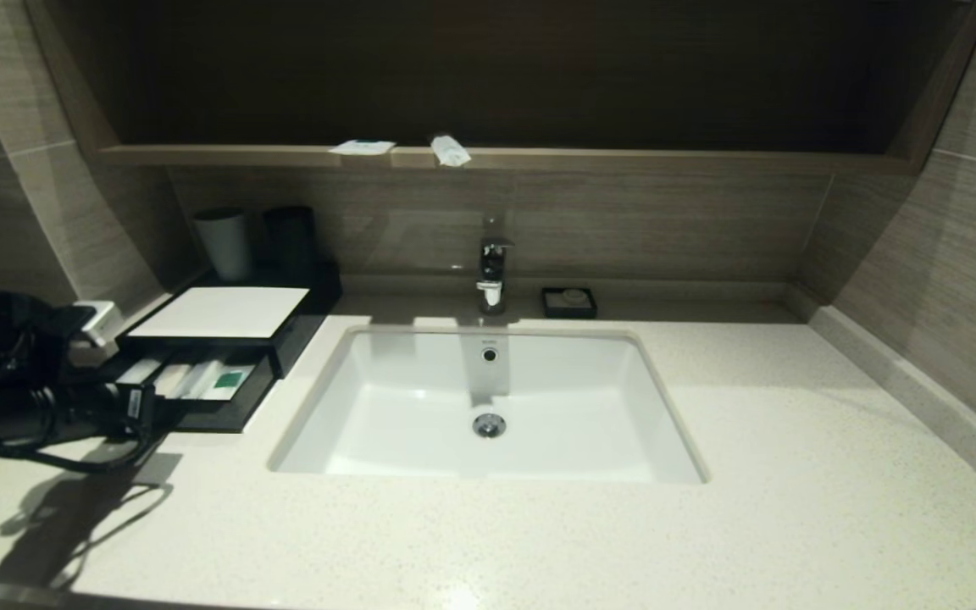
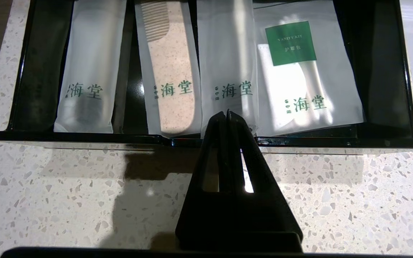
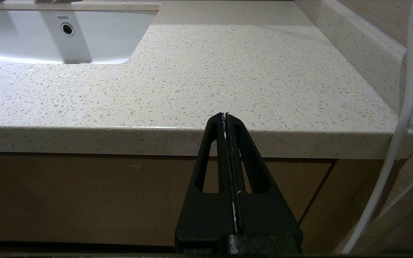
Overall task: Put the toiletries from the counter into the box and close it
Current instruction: Open the drawer
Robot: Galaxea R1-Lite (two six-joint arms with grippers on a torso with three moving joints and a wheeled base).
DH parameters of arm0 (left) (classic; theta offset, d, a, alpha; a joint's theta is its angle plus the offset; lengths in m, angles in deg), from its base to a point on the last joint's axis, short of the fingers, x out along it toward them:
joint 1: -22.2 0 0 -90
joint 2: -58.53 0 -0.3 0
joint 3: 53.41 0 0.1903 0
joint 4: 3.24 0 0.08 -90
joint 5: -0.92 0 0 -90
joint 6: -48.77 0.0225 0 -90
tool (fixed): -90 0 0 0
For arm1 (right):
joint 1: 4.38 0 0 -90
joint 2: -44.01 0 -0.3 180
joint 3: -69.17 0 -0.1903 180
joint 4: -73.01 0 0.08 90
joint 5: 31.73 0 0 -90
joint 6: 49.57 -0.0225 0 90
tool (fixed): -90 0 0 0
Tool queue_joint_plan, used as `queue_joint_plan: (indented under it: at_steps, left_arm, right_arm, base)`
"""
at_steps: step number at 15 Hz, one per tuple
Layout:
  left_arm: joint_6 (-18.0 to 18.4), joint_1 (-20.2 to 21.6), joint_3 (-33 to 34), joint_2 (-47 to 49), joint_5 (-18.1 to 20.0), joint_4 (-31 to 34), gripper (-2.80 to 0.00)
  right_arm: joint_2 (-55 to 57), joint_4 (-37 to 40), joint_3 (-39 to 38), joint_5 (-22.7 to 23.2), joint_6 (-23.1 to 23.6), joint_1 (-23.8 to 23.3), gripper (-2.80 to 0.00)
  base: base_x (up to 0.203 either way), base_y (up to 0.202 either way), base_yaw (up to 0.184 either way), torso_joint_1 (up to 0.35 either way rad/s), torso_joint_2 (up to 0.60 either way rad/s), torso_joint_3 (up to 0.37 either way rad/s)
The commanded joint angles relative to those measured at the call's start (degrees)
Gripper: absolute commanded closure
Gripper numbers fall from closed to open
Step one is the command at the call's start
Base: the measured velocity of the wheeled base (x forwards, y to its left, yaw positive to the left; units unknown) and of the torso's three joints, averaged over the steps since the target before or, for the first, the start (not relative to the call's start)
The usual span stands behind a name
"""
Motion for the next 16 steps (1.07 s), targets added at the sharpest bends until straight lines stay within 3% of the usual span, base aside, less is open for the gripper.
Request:
queue_joint_plan:
  at_steps: [1, 16]
  left_arm:
    - [0.3, 0.6, 0.3, -0.6, -0.1, -0.2, 0.0]
    - [1.3, 1.3, -0.3, -6.0, 0.0, 6.8, 0.0]
  right_arm:
    - [0.0, 0.1, 0.0, 0.0, 0.0, 0.0, 0.0]
    - [0.0, 0.0, 0.0, 0.0, 0.0, 0.0, 0.0]
  base:
    - [0.0, 0.0, 0.0, 0.0, 0.0, 0.0]
    - [0.0, 0.0, 0.0, 0.0, 0.0, 0.0]
